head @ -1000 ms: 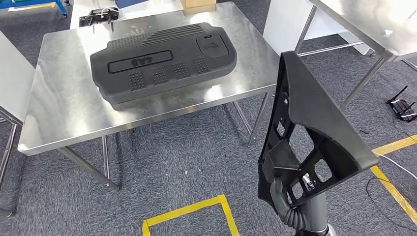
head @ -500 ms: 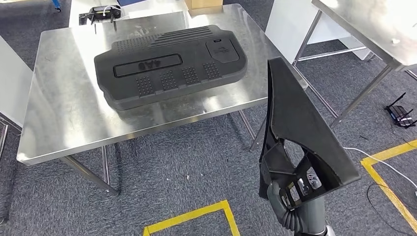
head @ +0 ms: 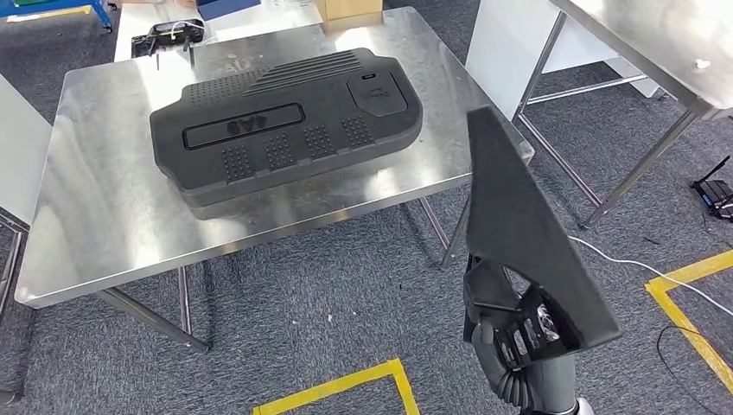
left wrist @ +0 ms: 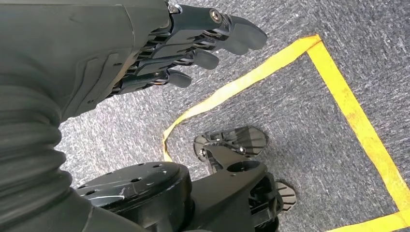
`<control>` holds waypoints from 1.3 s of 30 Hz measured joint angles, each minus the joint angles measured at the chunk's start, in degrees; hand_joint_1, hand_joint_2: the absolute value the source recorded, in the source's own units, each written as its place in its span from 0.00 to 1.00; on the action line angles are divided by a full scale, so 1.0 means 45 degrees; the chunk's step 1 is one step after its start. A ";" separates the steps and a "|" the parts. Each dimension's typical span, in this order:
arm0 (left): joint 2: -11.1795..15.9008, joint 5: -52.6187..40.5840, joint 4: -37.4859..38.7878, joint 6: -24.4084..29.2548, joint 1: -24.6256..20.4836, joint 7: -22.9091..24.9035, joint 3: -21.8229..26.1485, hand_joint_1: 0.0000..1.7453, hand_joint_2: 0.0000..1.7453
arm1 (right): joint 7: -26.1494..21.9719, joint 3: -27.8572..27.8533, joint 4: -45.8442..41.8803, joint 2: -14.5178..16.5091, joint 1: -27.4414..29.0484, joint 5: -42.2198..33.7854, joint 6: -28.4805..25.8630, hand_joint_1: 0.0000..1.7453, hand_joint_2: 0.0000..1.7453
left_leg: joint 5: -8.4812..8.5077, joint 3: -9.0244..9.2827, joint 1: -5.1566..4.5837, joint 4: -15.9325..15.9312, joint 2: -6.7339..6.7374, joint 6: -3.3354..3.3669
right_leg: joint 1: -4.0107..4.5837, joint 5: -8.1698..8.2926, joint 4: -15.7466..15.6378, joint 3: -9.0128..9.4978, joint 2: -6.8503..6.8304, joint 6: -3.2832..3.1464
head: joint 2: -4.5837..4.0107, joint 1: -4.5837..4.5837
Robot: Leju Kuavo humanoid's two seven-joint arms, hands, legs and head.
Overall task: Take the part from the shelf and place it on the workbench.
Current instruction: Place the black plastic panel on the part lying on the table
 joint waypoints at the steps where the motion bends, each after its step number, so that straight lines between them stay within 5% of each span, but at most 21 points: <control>1: 0.0001 0.0000 0.0000 0.0008 0.0001 0.0000 0.0000 0.00 1.00 | 0.0007 0.0007 0.0000 -0.0004 -0.0001 0.0022 -0.0032 1.00 1.00 | -0.0016 0.0010 -0.0004 0.0003 0.0008 -0.0003 | -0.0022 -0.0005 -0.0005 0.0012 0.0003 -0.0008 | 0.0000 0.0002; 8: -0.0002 0.0034 0.0000 0.0026 0.0000 0.0006 -0.0003 0.00 1.00 | 0.0145 0.0133 -0.0007 -0.0050 0.0003 0.0217 -0.0170 1.00 1.00 | 0.0207 0.0240 0.0019 -0.0372 0.0038 0.0064 | -0.0057 -0.0013 -0.0033 0.0079 -0.0002 0.0093 | 0.0000 0.0011; 10: -0.0017 0.0034 0.0001 0.0033 0.0000 0.0016 -0.0005 0.00 1.00 | 0.0165 0.0142 -0.0007 -0.0089 0.0001 0.0225 -0.0199 1.00 1.00 | 0.0393 0.0425 0.0133 -0.0678 0.0059 0.0071 | -0.0049 -0.0435 0.0835 -0.0349 -0.0010 0.0075 | 0.0000 0.0046; 12: -0.0017 0.0034 0.0001 0.0039 0.0003 0.0035 -0.0005 0.00 1.00 | 0.0203 0.0148 0.0002 -0.0131 0.0023 0.0238 -0.0231 1.00 1.00 | 0.0414 0.0441 0.0148 -0.0711 0.0075 0.0067 | -0.0108 -0.0999 0.2430 -0.1131 -0.0012 0.0115 | 0.0000 0.0062; 14: -0.0023 0.0034 0.0000 0.0039 0.0008 0.0057 -0.0005 0.00 1.00 | 0.0246 0.0151 0.0018 -0.0171 0.0056 0.0258 -0.0254 1.00 1.00 | 0.0381 0.0465 0.0198 -0.0702 0.0064 0.0017 | -0.0230 -0.1039 0.3059 -0.1476 -0.0018 0.0348 | 0.0000 0.0057; 17: -0.0016 0.0034 0.0006 0.0047 0.0011 0.0079 -0.0005 0.00 1.00 | 0.0293 0.0153 0.0034 -0.0206 0.0049 0.0321 -0.0303 1.00 1.00 | 0.0196 0.0563 0.0327 -0.0609 -0.0011 -0.0272 | -0.0481 -0.0151 0.0959 -0.0402 -0.0037 0.0941 | 0.0000 0.0088; 18: -0.0004 0.0034 0.0010 0.0052 0.0008 0.0084 -0.0006 0.00 1.00 | 0.0300 0.0158 0.0041 -0.0213 0.0050 0.0338 -0.0312 1.00 1.00 | 0.0108 0.0576 0.0330 -0.0545 -0.0034 -0.0405 | -0.0518 0.0026 0.0289 -0.0025 0.0003 0.0980 | 0.0000 0.0116; 24: -0.0006 0.0034 0.0011 0.0077 -0.0010 0.0097 -0.0010 0.00 1.00 | 0.0321 0.0186 0.0063 -0.0239 0.0054 0.0365 -0.0369 1.00 1.00 | -0.0386 0.0441 0.0399 0.0051 -0.0029 -0.0725 | -0.0433 -0.0149 -0.0079 0.0343 0.0092 0.0162 | 0.0000 0.0057; 27: -0.0012 0.0034 0.0010 0.0093 -0.0010 0.0116 -0.0013 0.00 1.00 | 0.0322 0.0194 0.0064 -0.0239 0.0056 0.0384 -0.0386 1.00 1.00 | -0.1387 -0.0950 0.0350 0.2641 0.0039 -0.0636 | -0.0313 -0.0267 -0.0085 0.0492 0.0013 -0.0072 | 0.0000 0.0018; 29: -0.0016 0.0033 0.0010 0.0098 0.0008 0.0137 -0.0016 0.00 1.00 | 0.0338 0.0197 0.0067 -0.0239 0.0058 0.0387 -0.0394 1.00 1.00 | -0.1428 -0.1717 0.0328 0.3679 0.0039 -0.0544 | -0.0204 -0.0336 -0.0082 0.0594 -0.0012 -0.0169 | 0.0000 0.0021; 32: -0.0007 0.0028 0.0010 0.0126 0.0018 0.0152 -0.0019 0.00 1.00 | 0.0361 0.0197 0.0068 -0.0239 0.0057 0.0415 -0.0404 1.00 1.00 | 0.0023 -0.1346 0.0280 0.2041 0.0073 -0.0326 | -0.0135 -0.0439 -0.0080 0.0783 -0.0009 -0.0225 | 0.0000 0.0016; 34: -0.0002 0.0025 0.0010 0.0132 0.0003 0.0160 -0.0022 0.00 1.00 | 0.0386 0.0197 0.0068 -0.0242 0.0059 0.0430 -0.0419 1.00 1.00 | 0.0636 -0.0917 0.0203 0.0717 0.0125 -0.0268 | -0.0057 -0.0513 -0.0044 0.0802 -0.0010 -0.0130 | 0.0000 0.0012; 39: -0.0016 -0.0012 0.0010 0.0144 -0.0012 0.0194 -0.0023 0.00 1.00 | 0.0457 0.0225 0.0068 -0.0272 0.0055 0.0482 -0.0458 1.00 1.00 | 0.0734 -0.0864 0.0109 0.0267 -0.0019 -0.0119 | -0.0079 -0.0737 0.0249 0.0587 -0.0111 0.0107 | 0.0000 0.0031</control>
